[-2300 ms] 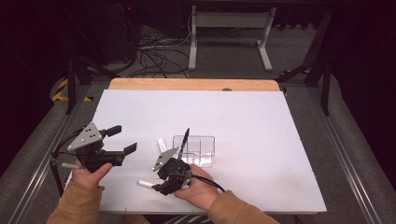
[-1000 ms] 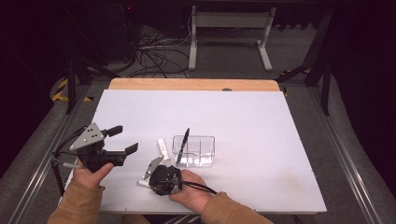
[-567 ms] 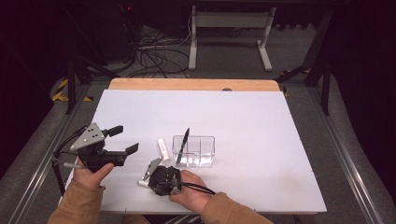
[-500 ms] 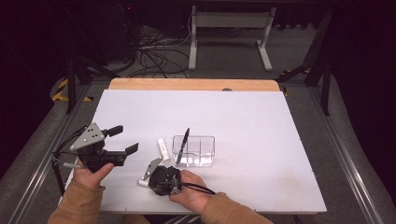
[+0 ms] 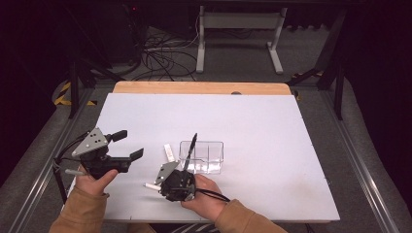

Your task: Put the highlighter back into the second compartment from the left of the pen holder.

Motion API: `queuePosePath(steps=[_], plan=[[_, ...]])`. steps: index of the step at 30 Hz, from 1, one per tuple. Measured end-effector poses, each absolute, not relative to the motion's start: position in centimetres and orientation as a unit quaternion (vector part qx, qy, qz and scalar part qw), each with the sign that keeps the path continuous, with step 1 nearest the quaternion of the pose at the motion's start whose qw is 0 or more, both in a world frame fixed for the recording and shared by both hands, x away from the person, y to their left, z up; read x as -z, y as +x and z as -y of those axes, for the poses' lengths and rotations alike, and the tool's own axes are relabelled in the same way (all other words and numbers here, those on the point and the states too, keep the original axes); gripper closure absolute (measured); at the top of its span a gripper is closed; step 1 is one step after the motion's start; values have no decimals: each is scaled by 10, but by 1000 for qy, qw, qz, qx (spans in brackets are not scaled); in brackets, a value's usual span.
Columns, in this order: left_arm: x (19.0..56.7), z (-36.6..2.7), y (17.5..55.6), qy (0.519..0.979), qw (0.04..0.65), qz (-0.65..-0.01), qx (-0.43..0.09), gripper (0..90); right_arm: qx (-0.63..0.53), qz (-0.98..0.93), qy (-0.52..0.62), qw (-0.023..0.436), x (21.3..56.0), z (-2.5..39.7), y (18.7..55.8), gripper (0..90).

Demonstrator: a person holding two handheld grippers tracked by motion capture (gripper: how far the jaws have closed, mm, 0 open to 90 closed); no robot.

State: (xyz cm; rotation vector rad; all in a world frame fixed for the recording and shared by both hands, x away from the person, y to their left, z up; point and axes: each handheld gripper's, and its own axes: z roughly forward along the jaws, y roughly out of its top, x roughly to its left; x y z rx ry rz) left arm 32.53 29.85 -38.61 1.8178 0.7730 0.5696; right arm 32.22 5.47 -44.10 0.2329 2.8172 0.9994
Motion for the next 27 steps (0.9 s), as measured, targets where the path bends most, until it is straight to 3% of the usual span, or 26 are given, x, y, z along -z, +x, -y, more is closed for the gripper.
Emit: queuePosePath(steps=[13, 27], plan=[[386, -300, 327, 759, 511, -322, -243, 162, -390, -914, 77, 84, 408, -21, 317, 789], [387, -304, 328, 754, 510, -334, -246, 164, -405, -907, 70, 87, 396, -9, 317, 789]])
